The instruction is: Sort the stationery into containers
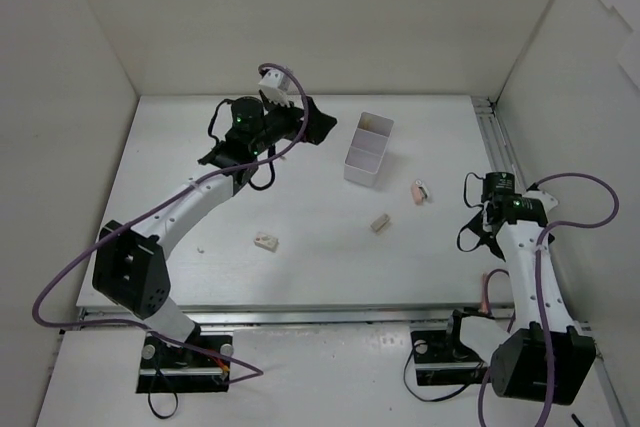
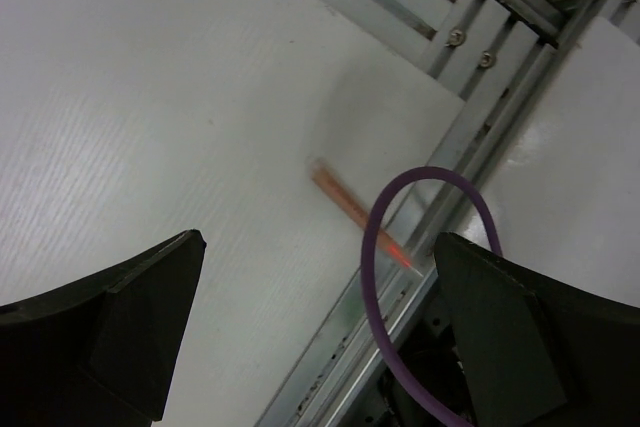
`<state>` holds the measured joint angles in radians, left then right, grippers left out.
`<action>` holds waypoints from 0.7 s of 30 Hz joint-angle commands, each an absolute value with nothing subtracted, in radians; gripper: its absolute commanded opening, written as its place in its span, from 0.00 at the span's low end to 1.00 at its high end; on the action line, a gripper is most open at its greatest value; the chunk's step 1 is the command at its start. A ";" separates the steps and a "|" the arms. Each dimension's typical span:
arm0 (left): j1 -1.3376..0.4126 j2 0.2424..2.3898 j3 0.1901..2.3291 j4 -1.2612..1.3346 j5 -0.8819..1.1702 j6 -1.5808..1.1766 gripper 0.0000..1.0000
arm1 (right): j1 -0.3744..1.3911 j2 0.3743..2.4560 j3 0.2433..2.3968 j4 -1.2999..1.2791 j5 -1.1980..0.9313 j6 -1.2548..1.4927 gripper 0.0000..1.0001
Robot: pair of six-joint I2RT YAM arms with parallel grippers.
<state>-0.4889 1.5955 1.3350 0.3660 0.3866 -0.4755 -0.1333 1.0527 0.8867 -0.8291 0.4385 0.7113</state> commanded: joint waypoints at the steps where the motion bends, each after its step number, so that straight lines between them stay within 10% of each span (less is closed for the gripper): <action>1: -0.489 1.577 1.367 0.072 0.299 -0.376 1.00 | -0.163 1.092 0.902 -0.929 0.572 0.751 0.98; 21: -0.416 1.562 1.440 -0.167 0.268 -0.325 1.00 | -0.253 1.373 0.790 -0.674 0.410 0.759 0.91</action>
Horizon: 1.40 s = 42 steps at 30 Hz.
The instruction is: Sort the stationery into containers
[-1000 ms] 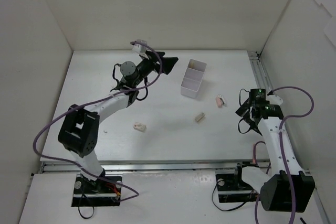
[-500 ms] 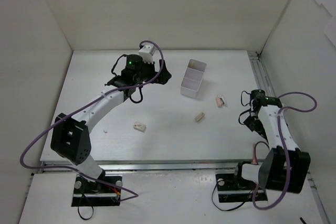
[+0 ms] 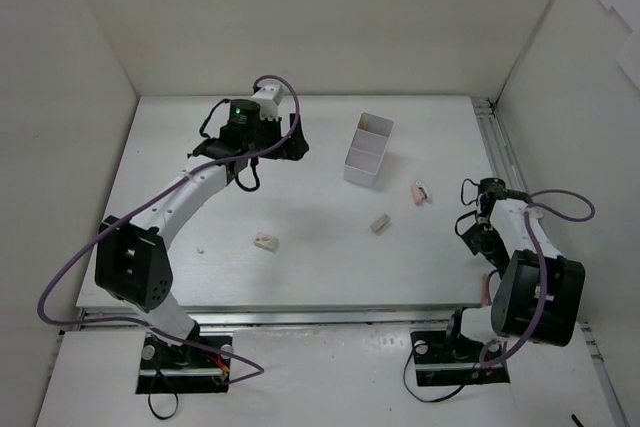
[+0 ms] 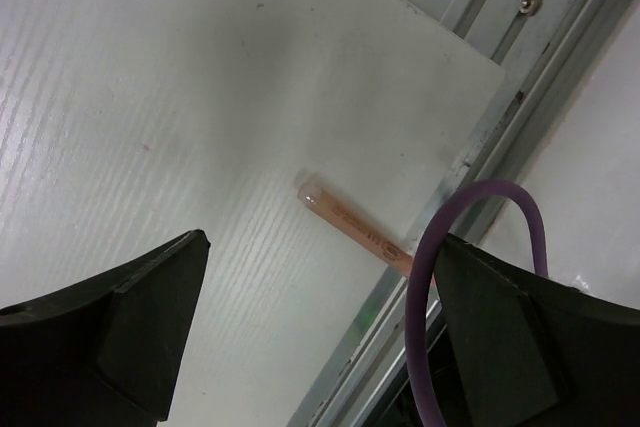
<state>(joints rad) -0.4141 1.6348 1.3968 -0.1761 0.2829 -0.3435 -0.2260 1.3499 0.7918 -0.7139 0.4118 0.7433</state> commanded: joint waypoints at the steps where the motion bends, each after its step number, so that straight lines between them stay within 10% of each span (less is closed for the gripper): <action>1: -0.416 1.546 1.431 -0.164 0.262 -0.327 1.00 | -0.265 1.377 0.784 -0.637 0.369 0.734 0.88; 12: -0.416 1.534 1.471 -0.196 0.201 -0.336 1.00 | -0.399 1.402 0.729 -0.540 0.250 0.647 0.71; 33: -0.382 1.502 1.528 -0.290 -0.067 -0.255 1.00 | -0.423 1.612 0.838 -0.680 0.137 0.594 0.71; 42: -0.359 1.431 1.485 -0.258 -0.228 -0.238 1.00 | -0.371 1.687 0.873 -0.704 0.102 0.577 0.53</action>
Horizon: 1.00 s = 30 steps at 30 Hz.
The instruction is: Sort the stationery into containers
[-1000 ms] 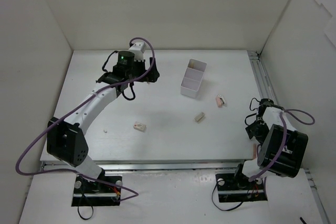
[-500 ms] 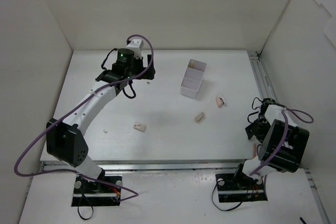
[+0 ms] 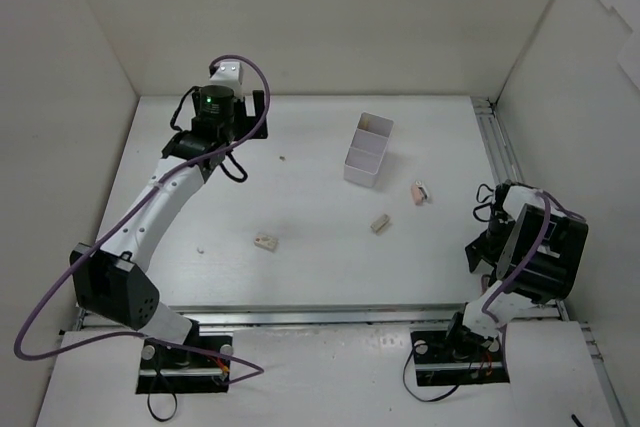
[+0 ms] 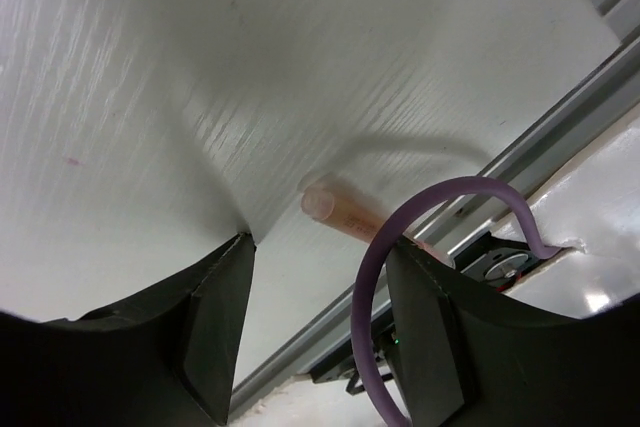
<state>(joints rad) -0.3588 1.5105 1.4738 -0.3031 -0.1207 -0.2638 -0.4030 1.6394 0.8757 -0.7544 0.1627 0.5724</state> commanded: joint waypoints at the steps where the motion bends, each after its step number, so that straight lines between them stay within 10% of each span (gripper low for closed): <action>1: -0.359 1.421 1.477 -0.255 -0.248 -0.232 1.00 | -0.371 1.709 0.847 -0.684 0.069 0.563 0.52; 6: -0.359 1.364 1.437 -0.230 -0.316 -0.225 1.00 | -0.347 1.802 0.824 -0.586 0.031 0.598 0.41; 18: -0.359 1.318 1.407 -0.233 -0.291 -0.250 1.00 | -0.250 1.464 0.815 -0.508 0.066 0.566 0.52; 30: -0.359 1.266 1.341 -0.180 -0.128 -0.238 1.00 | -0.264 1.034 0.862 -0.629 0.192 0.595 0.98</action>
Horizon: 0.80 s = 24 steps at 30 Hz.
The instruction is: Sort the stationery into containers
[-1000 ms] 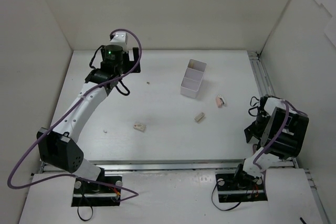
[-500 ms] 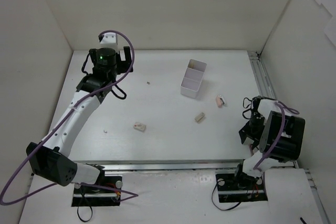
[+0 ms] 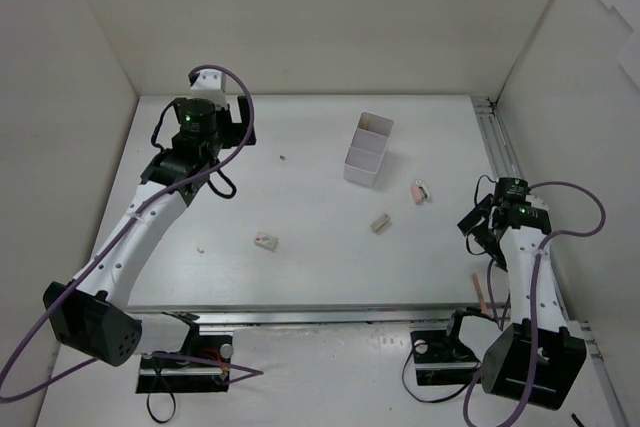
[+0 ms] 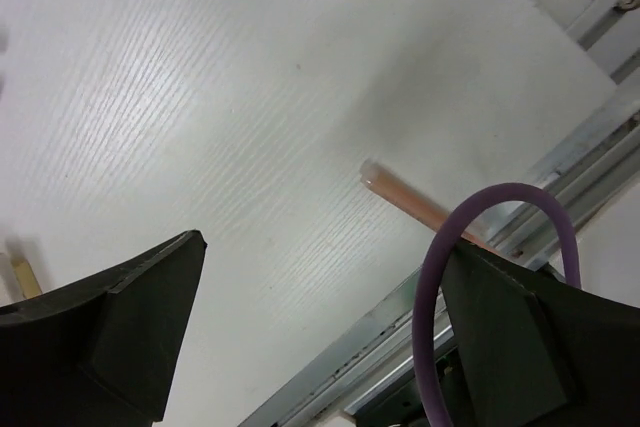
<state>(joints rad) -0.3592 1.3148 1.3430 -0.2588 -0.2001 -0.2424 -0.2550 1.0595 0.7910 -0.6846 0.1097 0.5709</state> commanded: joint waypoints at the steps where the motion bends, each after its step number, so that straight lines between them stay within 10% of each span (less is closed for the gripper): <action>1: -0.359 1.261 1.336 -0.176 -0.112 -0.236 1.00 | -0.264 1.026 0.873 -0.665 0.204 0.594 0.98; 13: -0.359 1.255 1.272 -0.140 0.126 -0.290 1.00 | -0.267 0.796 1.048 -0.948 0.416 0.634 0.98; 24: -0.400 1.247 1.260 -0.173 0.146 -0.281 1.00 | -0.218 1.119 0.985 -0.487 0.136 0.443 0.98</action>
